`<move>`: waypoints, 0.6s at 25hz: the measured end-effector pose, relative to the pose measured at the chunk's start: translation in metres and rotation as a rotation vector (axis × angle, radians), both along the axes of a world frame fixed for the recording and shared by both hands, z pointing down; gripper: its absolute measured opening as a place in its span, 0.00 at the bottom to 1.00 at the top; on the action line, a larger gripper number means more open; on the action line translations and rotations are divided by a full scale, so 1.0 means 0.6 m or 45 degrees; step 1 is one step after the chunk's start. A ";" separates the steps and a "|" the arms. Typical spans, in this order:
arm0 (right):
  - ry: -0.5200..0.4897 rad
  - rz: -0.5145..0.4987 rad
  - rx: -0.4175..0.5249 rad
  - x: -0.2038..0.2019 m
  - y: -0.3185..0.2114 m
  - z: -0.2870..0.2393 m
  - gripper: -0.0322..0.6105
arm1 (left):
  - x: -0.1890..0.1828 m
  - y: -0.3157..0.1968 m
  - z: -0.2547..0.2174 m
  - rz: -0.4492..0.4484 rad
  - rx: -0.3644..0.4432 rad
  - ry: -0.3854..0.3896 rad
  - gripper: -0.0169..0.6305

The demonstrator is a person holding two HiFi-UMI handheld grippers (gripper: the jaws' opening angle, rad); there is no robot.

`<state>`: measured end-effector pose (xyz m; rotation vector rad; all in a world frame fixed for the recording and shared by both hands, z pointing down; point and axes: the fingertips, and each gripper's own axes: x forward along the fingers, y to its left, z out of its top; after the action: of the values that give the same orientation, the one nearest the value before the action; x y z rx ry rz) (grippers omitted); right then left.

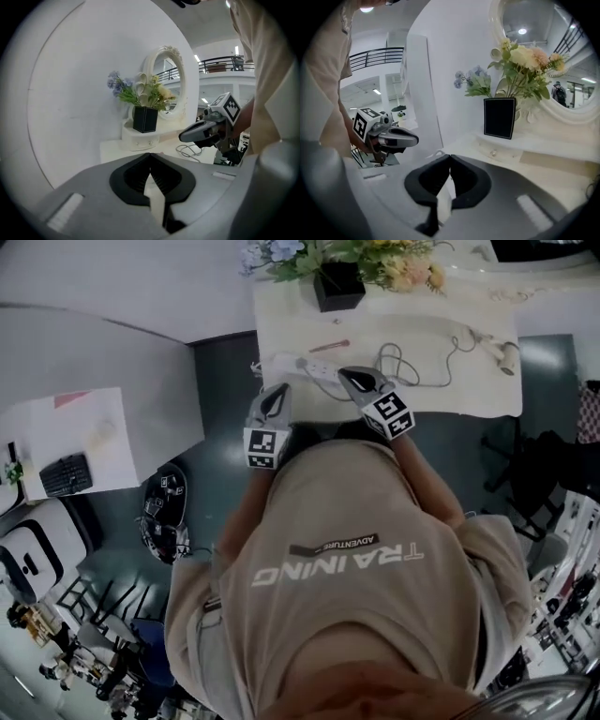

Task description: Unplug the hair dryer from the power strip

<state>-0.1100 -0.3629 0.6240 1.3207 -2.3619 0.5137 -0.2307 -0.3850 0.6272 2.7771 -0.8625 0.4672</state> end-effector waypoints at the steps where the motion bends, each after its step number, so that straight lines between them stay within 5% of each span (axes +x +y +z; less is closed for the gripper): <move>1: 0.003 0.020 -0.012 -0.005 -0.004 0.005 0.06 | 0.004 -0.008 0.004 0.034 0.005 -0.001 0.04; 9: 0.036 0.102 -0.180 -0.008 0.012 0.054 0.06 | 0.037 -0.028 0.050 0.202 -0.063 -0.068 0.04; 15: 0.048 0.087 -0.236 -0.007 -0.022 0.094 0.06 | 0.041 -0.044 0.075 0.216 -0.101 -0.159 0.04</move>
<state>-0.1144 -0.3760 0.6802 1.3172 -2.1860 0.7039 -0.2062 -0.4112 0.6721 2.7838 -0.6202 0.6937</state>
